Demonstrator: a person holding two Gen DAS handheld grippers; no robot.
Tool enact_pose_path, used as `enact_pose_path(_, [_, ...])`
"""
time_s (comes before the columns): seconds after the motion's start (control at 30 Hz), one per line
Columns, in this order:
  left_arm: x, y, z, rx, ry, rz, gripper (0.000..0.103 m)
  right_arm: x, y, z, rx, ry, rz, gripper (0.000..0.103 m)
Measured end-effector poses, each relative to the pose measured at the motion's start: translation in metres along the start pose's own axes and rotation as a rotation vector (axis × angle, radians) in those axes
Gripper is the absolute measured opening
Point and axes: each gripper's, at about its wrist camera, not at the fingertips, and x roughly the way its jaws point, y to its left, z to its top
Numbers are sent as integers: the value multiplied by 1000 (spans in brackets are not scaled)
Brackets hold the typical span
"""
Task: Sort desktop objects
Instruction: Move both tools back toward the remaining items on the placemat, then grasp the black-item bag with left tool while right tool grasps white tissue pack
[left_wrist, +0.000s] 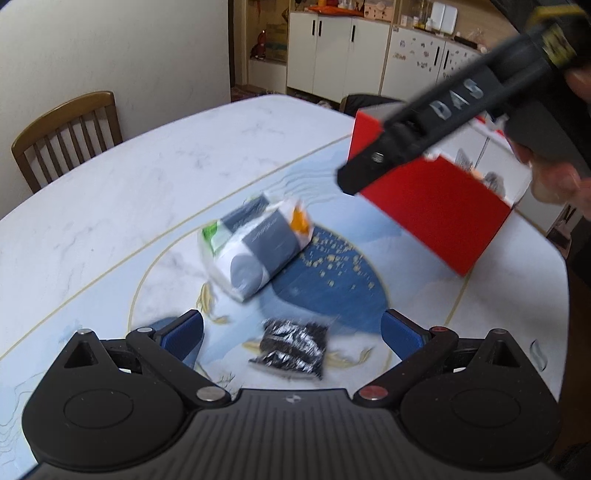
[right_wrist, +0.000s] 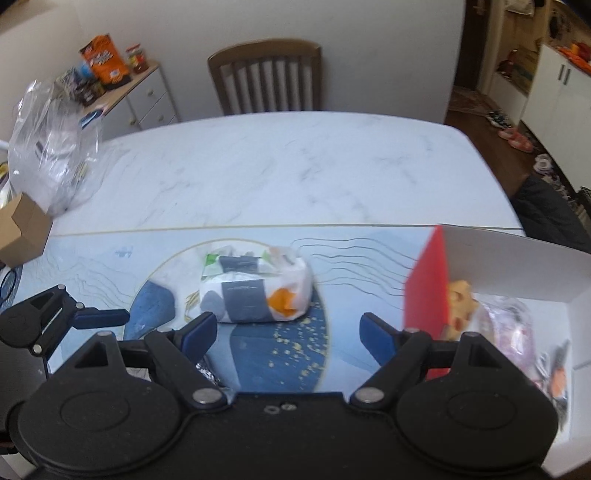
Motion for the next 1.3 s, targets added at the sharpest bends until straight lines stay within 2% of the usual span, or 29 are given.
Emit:
enact_pose_path(0.3, [23, 4, -19, 14, 17, 2, 103, 50, 16, 11, -44, 72, 21, 84])
enact_pose_path(0.7, [40, 8, -23, 9, 13, -26, 102, 101, 15, 23, -32, 123, 21, 84])
enact_pose_path(0.87, [45, 10, -26, 2, 23, -37, 102, 104, 15, 27, -45, 136, 31, 84])
enact_pose_path(0.97, [46, 11, -25, -4, 19, -48, 102, 97, 17, 33, -96, 139, 30, 84])
enact_pose_path(1.07, [47, 13, -24, -12, 15, -52, 102, 102, 14, 39, -102, 172, 21, 85])
enact_pose_path(1.3, [51, 11, -25, -1, 23, -64, 93, 121, 15, 34, -64, 206, 57, 86])
